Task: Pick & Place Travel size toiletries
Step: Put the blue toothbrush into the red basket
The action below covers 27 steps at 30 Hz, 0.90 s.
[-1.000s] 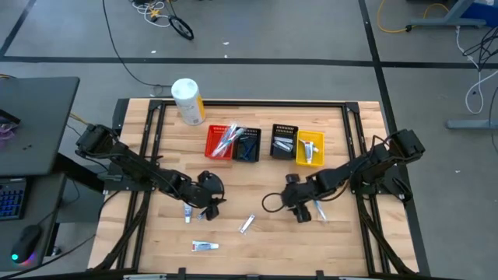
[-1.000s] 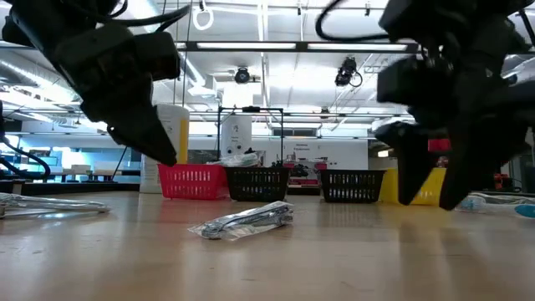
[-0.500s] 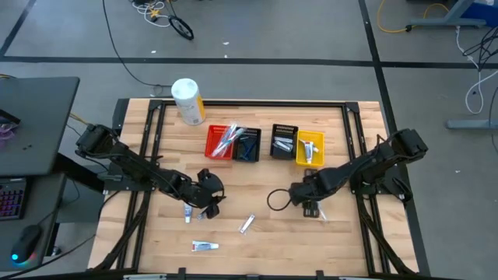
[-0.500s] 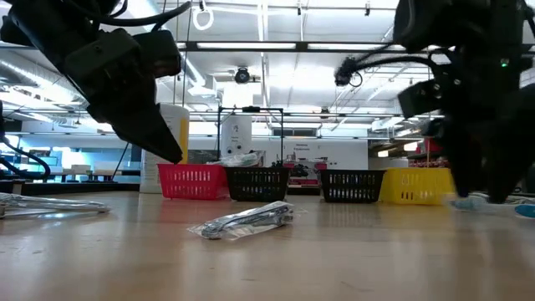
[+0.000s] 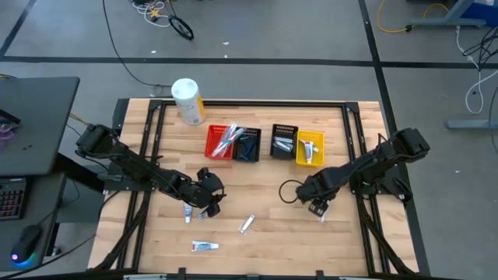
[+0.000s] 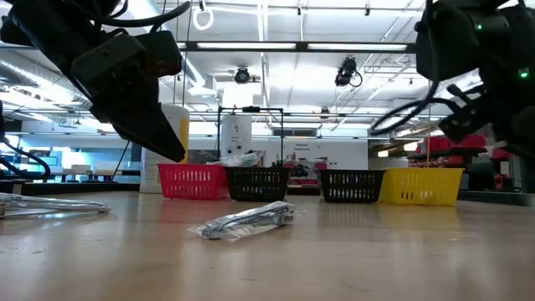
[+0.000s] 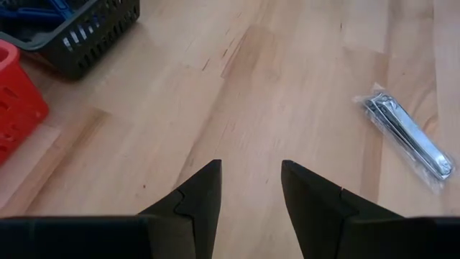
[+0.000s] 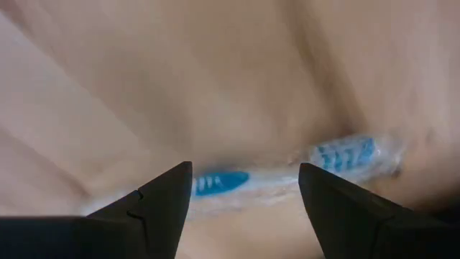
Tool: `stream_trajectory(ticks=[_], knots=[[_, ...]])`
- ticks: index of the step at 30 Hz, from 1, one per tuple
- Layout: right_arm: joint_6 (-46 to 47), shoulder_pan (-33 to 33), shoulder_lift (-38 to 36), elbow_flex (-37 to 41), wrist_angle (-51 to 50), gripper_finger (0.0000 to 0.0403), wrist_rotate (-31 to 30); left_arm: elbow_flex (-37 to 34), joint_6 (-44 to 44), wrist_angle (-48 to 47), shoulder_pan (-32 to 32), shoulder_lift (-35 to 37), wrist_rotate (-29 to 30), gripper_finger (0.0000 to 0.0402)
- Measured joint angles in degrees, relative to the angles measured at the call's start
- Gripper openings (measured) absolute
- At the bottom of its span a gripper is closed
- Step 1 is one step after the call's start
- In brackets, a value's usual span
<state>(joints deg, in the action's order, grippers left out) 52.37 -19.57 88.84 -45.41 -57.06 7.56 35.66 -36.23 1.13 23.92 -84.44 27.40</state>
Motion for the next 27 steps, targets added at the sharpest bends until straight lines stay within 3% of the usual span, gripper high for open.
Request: stream_trajectory(ticks=[8,12,15,17,23,27], knots=[[3.58,0.04,-0.22,0.00,-0.99,0.0265,3.92,0.00,-0.04,0.04,0.00,0.00,0.00,0.0155],[-7.64,0.35,-0.86,-0.36,-4.50,0.0265,12.12,0.00,-0.13,0.06,0.00,0.00,0.00,0.0155],[-16.14,0.35,-1.20,-1.08,-8.88,0.0265,15.06,0.00,-0.63,0.08,0.00,0.00,0.00,0.0155],[-22.49,-0.13,-1.20,-1.11,-10.27,0.0265,14.35,0.00,-0.62,0.08,0.00,0.00,0.00,0.0155],[-33.63,-4.50,-1.20,0.26,-6.82,0.0265,4.10,0.00,-0.63,0.08,0.00,0.00,-0.02,0.0155],[-38.72,-8.20,-1.20,2.15,-3.15,0.0265,3.45,0.00,-0.63,0.08,0.00,-0.04,-0.02,0.0155]])
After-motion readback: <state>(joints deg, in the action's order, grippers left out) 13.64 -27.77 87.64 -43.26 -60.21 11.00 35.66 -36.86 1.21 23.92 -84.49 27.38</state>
